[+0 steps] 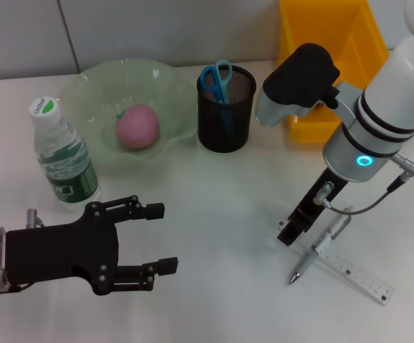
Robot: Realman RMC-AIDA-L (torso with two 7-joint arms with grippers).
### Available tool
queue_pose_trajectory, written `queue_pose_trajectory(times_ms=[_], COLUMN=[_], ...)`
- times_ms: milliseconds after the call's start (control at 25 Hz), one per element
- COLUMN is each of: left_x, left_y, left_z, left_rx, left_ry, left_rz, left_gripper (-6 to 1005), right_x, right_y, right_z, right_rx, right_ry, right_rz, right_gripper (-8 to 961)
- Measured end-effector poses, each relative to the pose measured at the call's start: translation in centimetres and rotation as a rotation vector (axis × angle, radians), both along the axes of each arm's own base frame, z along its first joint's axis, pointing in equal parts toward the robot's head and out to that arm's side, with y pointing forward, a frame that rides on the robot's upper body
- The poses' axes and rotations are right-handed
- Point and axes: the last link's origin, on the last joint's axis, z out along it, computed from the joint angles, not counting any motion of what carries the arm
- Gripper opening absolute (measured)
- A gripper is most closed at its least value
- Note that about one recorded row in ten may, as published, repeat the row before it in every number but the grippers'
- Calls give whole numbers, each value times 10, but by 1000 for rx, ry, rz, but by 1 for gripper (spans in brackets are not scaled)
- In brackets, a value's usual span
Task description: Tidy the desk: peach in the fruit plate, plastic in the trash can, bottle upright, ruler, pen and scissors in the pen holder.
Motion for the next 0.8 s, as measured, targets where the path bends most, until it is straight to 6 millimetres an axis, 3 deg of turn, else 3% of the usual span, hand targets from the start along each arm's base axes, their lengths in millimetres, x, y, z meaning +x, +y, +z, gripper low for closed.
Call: queue_pose_trajectory(times_ms=[800], left_x=[2], left_y=[3], left_z=[1], left_rx=[5], left_ry=[0], left_rz=[-8], left_gripper=[816], right_x=[1], right_y=[0], right_z=[-7], right_rx=[-1], right_ry=[-4], right_rz=[-11], right_gripper=[637])
